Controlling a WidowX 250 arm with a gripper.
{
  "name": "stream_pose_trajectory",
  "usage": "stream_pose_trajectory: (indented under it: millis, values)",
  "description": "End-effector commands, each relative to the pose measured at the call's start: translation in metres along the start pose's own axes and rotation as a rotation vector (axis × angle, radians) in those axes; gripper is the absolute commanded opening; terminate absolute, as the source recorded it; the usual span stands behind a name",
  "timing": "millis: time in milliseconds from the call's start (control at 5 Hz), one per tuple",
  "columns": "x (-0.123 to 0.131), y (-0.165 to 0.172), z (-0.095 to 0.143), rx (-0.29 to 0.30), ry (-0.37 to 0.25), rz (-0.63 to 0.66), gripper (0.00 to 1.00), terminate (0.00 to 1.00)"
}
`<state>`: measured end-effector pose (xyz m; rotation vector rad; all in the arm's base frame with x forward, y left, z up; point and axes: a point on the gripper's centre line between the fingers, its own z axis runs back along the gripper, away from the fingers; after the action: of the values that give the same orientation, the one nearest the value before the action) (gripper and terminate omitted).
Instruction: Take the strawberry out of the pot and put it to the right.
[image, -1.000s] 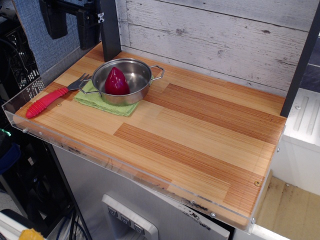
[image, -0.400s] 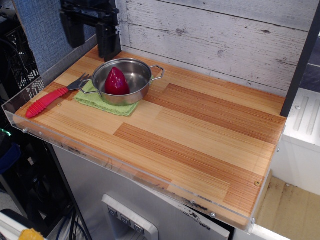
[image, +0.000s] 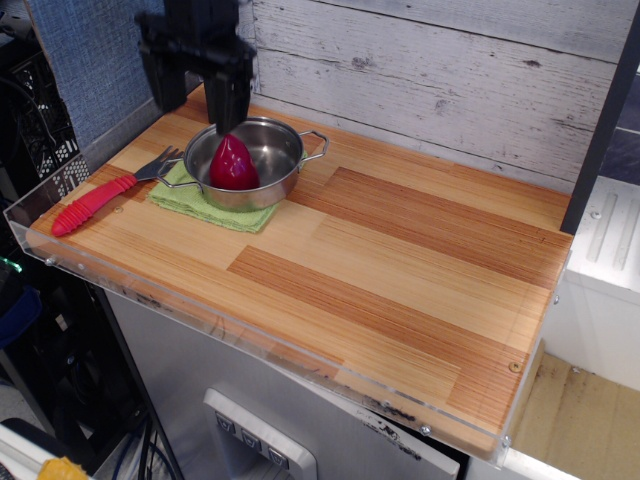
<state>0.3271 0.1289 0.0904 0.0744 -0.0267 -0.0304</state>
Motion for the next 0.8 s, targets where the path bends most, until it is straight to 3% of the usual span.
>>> stream_pose_trajectory:
  millis: [0,400,600]
  values:
    - [0.004,0.007,-0.015,-0.027,0.003,0.049,1.0,0.0]
    - [0.02,0.009,-0.031,-0.033,0.003,0.074,1.0,0.0]
    - [0.032,0.0,-0.026,-0.021,-0.022,0.058,1.0,0.0]
